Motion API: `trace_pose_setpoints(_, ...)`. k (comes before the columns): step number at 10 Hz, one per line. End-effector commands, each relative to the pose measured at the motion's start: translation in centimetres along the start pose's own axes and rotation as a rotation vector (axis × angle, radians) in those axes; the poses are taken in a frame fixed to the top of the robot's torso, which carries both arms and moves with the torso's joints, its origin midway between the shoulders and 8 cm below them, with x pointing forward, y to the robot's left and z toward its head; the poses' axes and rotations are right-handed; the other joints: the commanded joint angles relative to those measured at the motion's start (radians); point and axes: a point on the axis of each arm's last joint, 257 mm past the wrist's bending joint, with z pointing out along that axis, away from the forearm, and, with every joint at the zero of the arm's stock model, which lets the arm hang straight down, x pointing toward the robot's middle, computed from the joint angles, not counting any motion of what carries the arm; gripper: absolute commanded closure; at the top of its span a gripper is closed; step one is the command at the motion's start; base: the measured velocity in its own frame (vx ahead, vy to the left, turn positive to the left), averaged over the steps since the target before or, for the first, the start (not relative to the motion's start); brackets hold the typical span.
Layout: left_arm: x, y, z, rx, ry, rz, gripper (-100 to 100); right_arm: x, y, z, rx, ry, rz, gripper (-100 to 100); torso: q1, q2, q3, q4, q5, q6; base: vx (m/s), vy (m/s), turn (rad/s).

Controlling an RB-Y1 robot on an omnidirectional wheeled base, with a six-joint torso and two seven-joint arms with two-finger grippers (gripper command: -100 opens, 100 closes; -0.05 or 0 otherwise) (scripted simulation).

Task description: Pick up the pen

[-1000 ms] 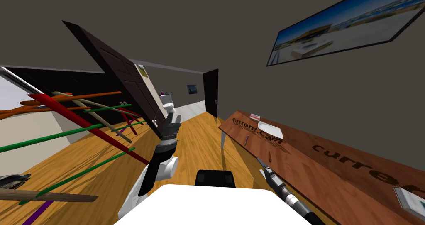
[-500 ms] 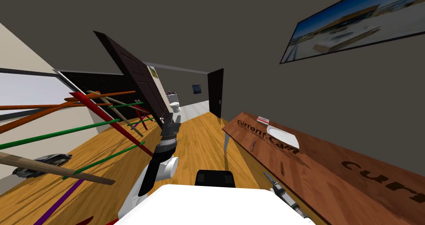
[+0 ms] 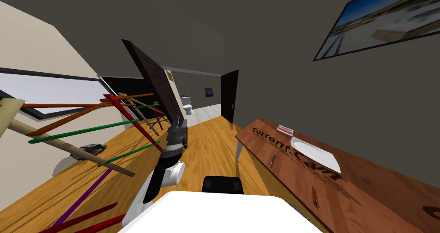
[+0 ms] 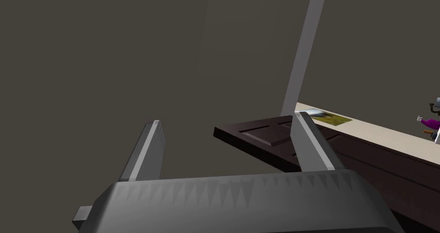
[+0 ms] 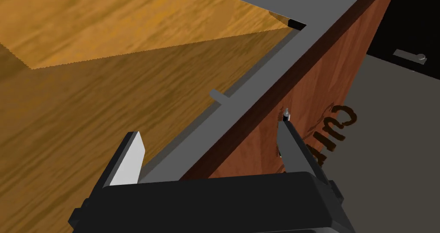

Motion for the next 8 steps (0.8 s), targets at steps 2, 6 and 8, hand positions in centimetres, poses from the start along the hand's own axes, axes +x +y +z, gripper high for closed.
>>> trace_pose_setpoints(2, 0.0, 0.0, 0.0, 0.000, 0.000, 0.000, 0, -0.5, -7.7, -4.1, 0.183, 0.008, -0.002, -100, 0.000, 0.000, 0.000, 0.000, 0.000, -0.001, 0.086, 0.016, 0.285)
trace_pose_setpoints(6, 0.0, 0.0, 0.0, 0.000, 0.000, 0.000, 0, -1.7, -16.3, -11.4, 0.409, 0.008, 0.000, -100, -0.001, -0.002, -0.001, 0.000, 0.000, -0.001, 0.104, -0.011, 0.238)
trace_pose_setpoints(8, 0.0, 0.0, 0.0, 0.000, 0.000, 0.000, 0, -1.9, -18.4, -13.7, 0.471, 0.009, 0.001, -100, -0.002, -0.002, -0.001, 0.000, 0.000, 0.000, 0.075, -0.031, 0.122)
